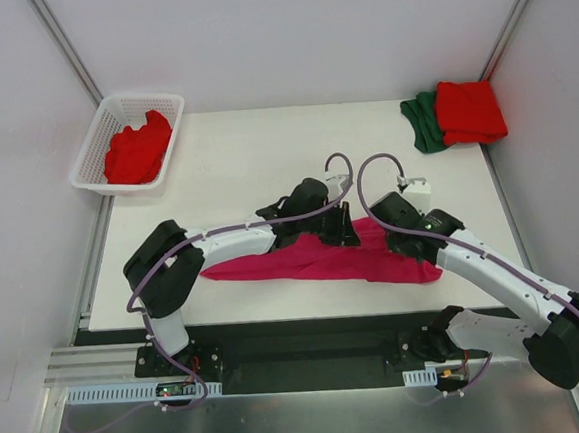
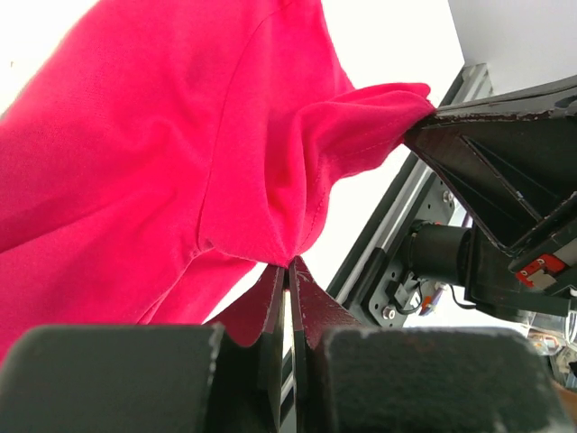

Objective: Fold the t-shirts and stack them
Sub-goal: Fold the other side of the tshirt into a rectangle

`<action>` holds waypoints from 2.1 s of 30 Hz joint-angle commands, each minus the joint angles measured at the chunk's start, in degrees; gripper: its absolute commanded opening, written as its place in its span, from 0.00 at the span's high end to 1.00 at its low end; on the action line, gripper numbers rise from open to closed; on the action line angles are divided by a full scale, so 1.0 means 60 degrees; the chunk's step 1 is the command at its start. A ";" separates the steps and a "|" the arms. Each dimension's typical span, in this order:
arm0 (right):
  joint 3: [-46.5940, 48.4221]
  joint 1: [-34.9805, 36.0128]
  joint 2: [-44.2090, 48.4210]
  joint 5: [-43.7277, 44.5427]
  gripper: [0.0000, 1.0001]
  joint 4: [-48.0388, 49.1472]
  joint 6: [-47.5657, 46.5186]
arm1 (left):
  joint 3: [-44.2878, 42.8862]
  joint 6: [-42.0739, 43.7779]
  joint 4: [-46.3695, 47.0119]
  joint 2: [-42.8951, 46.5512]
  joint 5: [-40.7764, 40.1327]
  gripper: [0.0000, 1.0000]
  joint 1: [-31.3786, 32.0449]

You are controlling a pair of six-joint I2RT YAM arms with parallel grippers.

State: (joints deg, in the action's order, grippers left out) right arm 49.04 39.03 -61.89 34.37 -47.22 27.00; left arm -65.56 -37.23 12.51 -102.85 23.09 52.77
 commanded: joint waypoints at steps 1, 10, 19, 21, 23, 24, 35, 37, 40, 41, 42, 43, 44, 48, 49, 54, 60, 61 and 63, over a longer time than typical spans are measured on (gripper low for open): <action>0.0528 -0.0073 -0.0012 0.0540 0.99 0.0180 -0.0209 | -0.0426 0.0171 0.0009 -0.0055 0.0297 1.00 -0.0109; 0.0573 -0.0381 -0.0043 0.0513 0.99 0.0209 -0.0399 | -0.0426 0.0083 0.0009 -0.0247 0.0472 1.00 -0.0197; 0.0441 -0.0454 0.0617 0.0233 0.99 -0.0464 -0.0428 | 0.0188 -0.0108 0.0039 0.0105 0.1117 1.00 -0.0226; 0.0499 -0.0469 0.0778 0.0234 0.99 -0.0640 -0.0457 | 0.0306 -0.0108 0.0039 0.0236 0.1103 1.00 -0.0212; 0.0528 -0.0513 0.0808 0.0234 0.99 -0.0684 -0.0501 | 0.0409 -0.0108 0.0068 0.0310 0.1103 1.00 -0.0226; 0.0543 -0.0528 0.0808 0.0205 0.99 -0.0684 -0.0516 | 0.0424 -0.0122 0.0097 0.0296 0.1146 1.00 -0.0212; 0.0455 -0.0630 0.0076 0.0072 0.99 0.0091 -0.0735 | 0.0175 -0.0167 0.0229 -0.0128 0.1410 1.00 -0.0270; 0.0499 -0.0674 -0.0158 0.0058 0.99 0.0281 -0.0794 | 0.0117 -0.0181 0.0273 -0.0217 0.1454 1.00 -0.0328; 0.0616 -0.0791 -0.0567 0.0014 0.99 0.0559 -0.0984 | -0.0015 -0.0196 0.0346 -0.0407 0.1644 1.00 -0.0460; 0.0674 -0.0806 -0.0656 -0.0030 0.99 0.0619 -0.1014 | -0.0074 -0.0196 0.0361 -0.0538 0.1703 1.00 -0.0504; 0.0689 -0.0850 -0.0744 -0.0074 0.99 0.0692 -0.1101 | -0.0118 -0.0181 0.0375 -0.0626 0.1819 1.00 -0.0548; 0.0704 -0.0893 -0.0861 -0.0118 0.99 0.0823 -0.1146 | -0.0220 -0.0181 0.0375 -0.0700 0.1878 1.00 -0.0578; 0.0719 -0.0908 -0.1007 -0.0132 0.99 0.0911 -0.1175 | -0.0264 -0.0181 0.0390 -0.0846 0.1908 1.00 -0.0650; 0.0850 -0.1127 -0.1418 -0.0323 0.99 0.1205 -0.1322 | -0.0484 -0.0181 0.0434 -0.1227 0.2127 1.00 -0.0841; 0.0880 -0.1157 -0.1477 -0.0352 0.99 0.1321 -0.1424 | -0.0586 -0.0181 0.0434 -0.1315 0.2215 1.00 -0.0870; 0.1099 -0.1435 -0.1901 -0.0498 0.99 0.1571 -0.1673 | -0.0923 -0.0225 0.0449 -0.1769 0.2450 1.00 -0.1061; 0.1363 -0.1641 -0.2005 -0.0689 0.99 0.1660 -0.1922 | -0.1071 -0.0269 0.0420 -0.1843 0.2757 1.00 -0.1208; 0.1392 -0.1655 -0.1976 -0.0733 0.99 0.1601 -0.1952 | -0.1056 -0.0269 0.0419 -0.1800 0.2801 1.00 -0.1222; 0.1437 -0.1656 -0.1903 -0.0850 0.99 0.1499 -0.1952 | -0.1012 -0.0254 0.0390 -0.1639 0.2947 1.00 -0.1208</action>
State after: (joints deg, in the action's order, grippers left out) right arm 54.65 29.45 -74.04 30.28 -38.35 16.73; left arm -69.97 -38.41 13.52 -114.30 37.43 46.02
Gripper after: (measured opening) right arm 0.019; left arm 0.009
